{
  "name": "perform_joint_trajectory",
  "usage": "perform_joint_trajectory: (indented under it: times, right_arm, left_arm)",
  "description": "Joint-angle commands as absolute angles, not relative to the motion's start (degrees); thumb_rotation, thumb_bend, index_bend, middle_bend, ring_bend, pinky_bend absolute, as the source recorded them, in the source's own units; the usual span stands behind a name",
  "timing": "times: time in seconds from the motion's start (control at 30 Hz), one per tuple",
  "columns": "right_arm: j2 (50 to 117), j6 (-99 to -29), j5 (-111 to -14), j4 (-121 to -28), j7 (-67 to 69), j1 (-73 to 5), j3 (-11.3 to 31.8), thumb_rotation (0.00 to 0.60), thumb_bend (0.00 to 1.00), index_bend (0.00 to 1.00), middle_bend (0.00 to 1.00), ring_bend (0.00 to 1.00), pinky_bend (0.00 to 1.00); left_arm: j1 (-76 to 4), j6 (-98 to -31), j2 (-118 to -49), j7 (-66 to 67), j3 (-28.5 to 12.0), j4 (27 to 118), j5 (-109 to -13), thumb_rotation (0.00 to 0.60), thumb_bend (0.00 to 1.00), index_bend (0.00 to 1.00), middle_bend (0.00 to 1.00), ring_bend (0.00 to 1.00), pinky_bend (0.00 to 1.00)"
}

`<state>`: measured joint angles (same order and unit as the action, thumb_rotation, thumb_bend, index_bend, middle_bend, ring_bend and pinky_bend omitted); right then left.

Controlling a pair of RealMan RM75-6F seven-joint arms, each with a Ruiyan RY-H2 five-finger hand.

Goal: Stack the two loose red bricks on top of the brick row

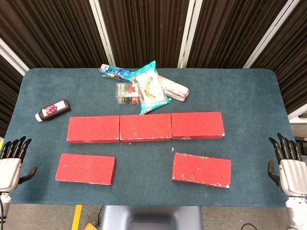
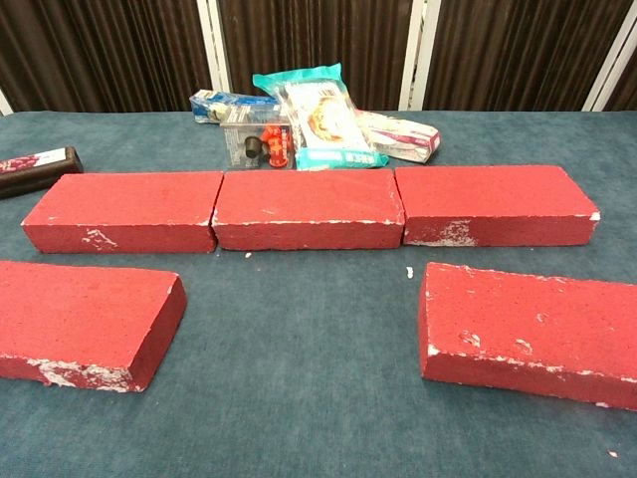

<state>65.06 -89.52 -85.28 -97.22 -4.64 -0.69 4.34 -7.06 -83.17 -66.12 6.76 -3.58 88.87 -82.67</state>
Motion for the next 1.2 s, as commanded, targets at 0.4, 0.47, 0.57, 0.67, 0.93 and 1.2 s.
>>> perform_joint_trajectory:
  times: [0.4,0.47,0.57,0.67,0.93,1.2]
  right_arm:
    - [65.1,-89.26,-85.97,-96.86,-4.37,-0.94,4.28,0.6,0.71,0.22,0.08,0.01,0.0]
    - [65.03,-89.46,-85.85,-96.88,-4.26,-0.81,4.35,0.6,0.71,0.22,0.08,0.01,0.0]
    - [64.85,-89.64,-85.77,-96.85,-3.74,-0.7,4.47,0.6,0.71,0.22,0.08,0.01,0.0]
    - [64.67,-89.44,-85.67,-96.76,-3.31,-0.73,4.5,0.6,0.71,0.22,0.08,0.01,0.0]
    - [64.59,-88.37,-85.15,-96.63,-2.95,-1.16,4.62,0.6,0.71,0.22,0.08,0.01,0.0]
    - [64.71,-86.98,-84.78,-96.66,-3.4,-1.86,4.62,0.6,0.71,0.22,0.08,0.01,0.0]
  left_arm:
    - [-6.54,-83.7,-65.43,3.92,-3.46,89.32,-82.98,0.6,0.27,0.0,0.0,0.0,0.0]
    - [-6.52,-83.31,-65.15,3.64,-3.35,89.79,-82.77,0.6,0.26,0.0,0.0,0.0,0.0]
    - [-6.38,-83.69,-64.89,3.3,-3.36,90.16,-83.01,0.6,0.26,0.0,0.0,0.0,0.0]
    - [-6.34,-84.04,-64.96,3.29,-3.39,90.13,-83.33,0.6,0.26,0.0,0.0,0.0,0.0]
    - [-7.06,-81.63,-60.12,2.22,-0.65,94.0,-87.41,0.6,0.21,0.0,0.0,0.0,0.01]
    - [-11.55,-72.04,-45.24,11.93,1.68,112.01,-88.48,0.6,0.0,0.0,0.0,0.0,0.0]
